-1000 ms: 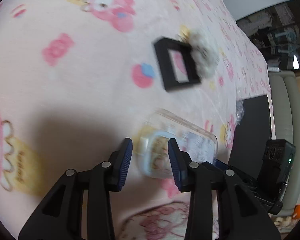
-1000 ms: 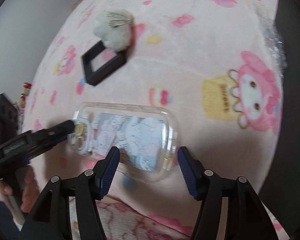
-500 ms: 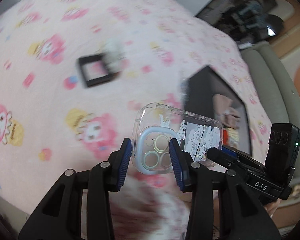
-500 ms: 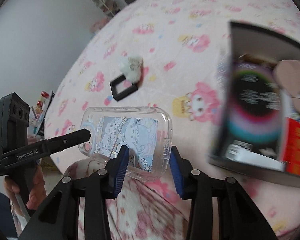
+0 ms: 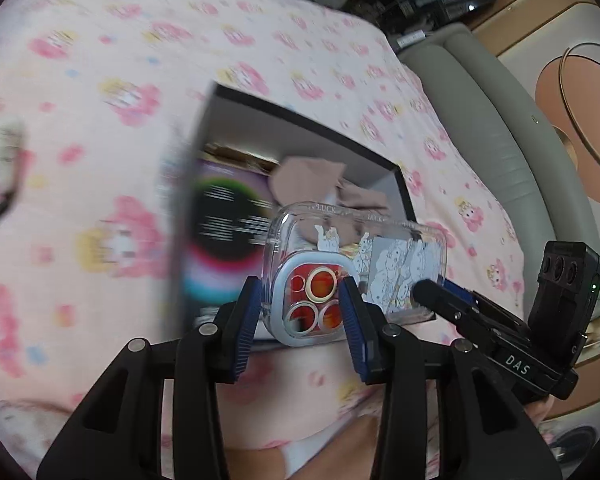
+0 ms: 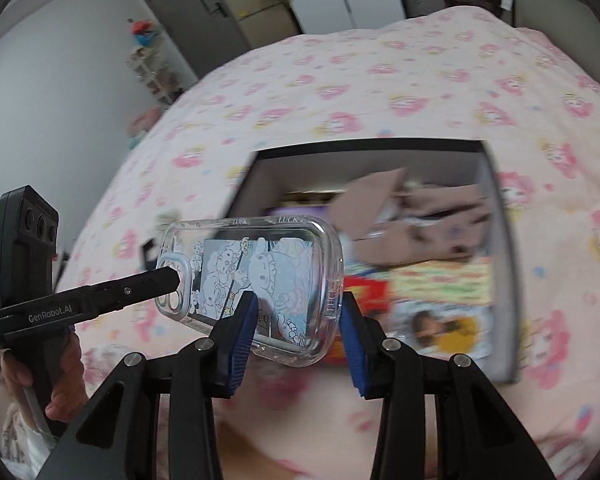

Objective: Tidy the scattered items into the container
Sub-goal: 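Carry the phone case into the black box and lower it, then open the left gripper to release the phone case in the box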

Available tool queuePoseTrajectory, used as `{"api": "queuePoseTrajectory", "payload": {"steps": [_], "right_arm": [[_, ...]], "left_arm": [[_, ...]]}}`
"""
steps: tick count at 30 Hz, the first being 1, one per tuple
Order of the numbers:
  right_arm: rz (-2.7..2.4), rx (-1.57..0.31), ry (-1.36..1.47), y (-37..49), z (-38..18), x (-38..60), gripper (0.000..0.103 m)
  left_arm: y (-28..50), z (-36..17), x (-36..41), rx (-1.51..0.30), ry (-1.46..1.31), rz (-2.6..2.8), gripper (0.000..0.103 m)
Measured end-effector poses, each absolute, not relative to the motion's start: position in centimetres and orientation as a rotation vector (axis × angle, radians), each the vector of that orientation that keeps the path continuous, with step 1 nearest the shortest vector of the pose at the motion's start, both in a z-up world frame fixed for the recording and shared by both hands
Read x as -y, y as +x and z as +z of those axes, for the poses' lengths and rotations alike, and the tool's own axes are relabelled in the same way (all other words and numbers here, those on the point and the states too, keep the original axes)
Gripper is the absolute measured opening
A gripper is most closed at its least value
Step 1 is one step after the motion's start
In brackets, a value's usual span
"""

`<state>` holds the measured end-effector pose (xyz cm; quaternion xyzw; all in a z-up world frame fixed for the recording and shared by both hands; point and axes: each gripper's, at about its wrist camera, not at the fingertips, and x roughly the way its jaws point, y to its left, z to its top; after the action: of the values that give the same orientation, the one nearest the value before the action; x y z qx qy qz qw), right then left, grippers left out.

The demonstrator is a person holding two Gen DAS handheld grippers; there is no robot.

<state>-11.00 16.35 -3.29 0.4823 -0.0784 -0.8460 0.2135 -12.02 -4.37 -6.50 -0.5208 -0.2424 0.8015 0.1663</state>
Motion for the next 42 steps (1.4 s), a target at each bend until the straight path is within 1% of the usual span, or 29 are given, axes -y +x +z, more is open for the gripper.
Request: {"api": "queuePoseTrajectory", "payload": {"steps": [3, 8, 10, 13, 16, 19, 23, 29, 31, 34, 38, 42], "right_arm": [[-2.376, 0.216, 1.352, -13.0, -4.3, -19.0, 0.037], [-2.376, 0.349, 1.425, -14.8, -7.4, -22.4, 0.037], [-2.373, 0.356, 1.460, -15.0, -8.3, -22.9, 0.037], [-2.384, 0.319, 1.507, -15.4, -9.2, -22.9, 0.037], [-2.428, 0.241, 1.519, -15.3, -9.4, -22.3, 0.037], [-2.465, 0.166, 1.526, -15.4, -9.6, -21.6, 0.038], [-2.486, 0.114, 1.534, -15.6, -9.8, -21.3, 0.038], [-2.487, 0.087, 1.540, -15.5, -9.8, -21.3, 0.038], [-2.498, 0.090, 1.541, -15.5, -9.7, -21.4, 0.038], [-2.578, 0.026, 1.488, -15.1, -8.9, -21.4, 0.038], [-2.602, 0.078, 1.353, -14.3, -7.2, -21.6, 0.038], [-2.530, 0.076, 1.405, -14.6, -8.0, -20.9, 0.038]], "left_arm": [[-14.1, -7.8, 1.8, 0.652, -1.524, 2.259, 0.040], [-16.0, -10.1, -0.7, 0.582, -1.609, 2.247, 0.042], [-16.3, -11.1, -1.0, 0.585, -1.643, 2.232, 0.042], [-16.5, -12.4, -1.3, 0.603, -1.679, 2.219, 0.043], [-16.7, -13.5, -1.5, 0.621, -1.710, 2.201, 0.043], [-16.8, -13.9, -1.7, 0.609, -1.732, 2.203, 0.043], [-17.1, -14.0, -2.2, 0.563, -1.761, 2.219, 0.043], [-16.6, -13.6, -2.3, 0.519, -1.768, 2.239, 0.043], [-16.4, -13.3, -2.4, 0.479, -1.771, 2.256, 0.043], [-15.8, -12.1, -2.2, 0.472, -1.719, 2.286, 0.043], [-15.9, -11.5, -1.7, 0.491, -1.705, 2.312, 0.043], [-16.2, -12.5, -2.1, 0.467, -1.782, 2.264, 0.043]]}}
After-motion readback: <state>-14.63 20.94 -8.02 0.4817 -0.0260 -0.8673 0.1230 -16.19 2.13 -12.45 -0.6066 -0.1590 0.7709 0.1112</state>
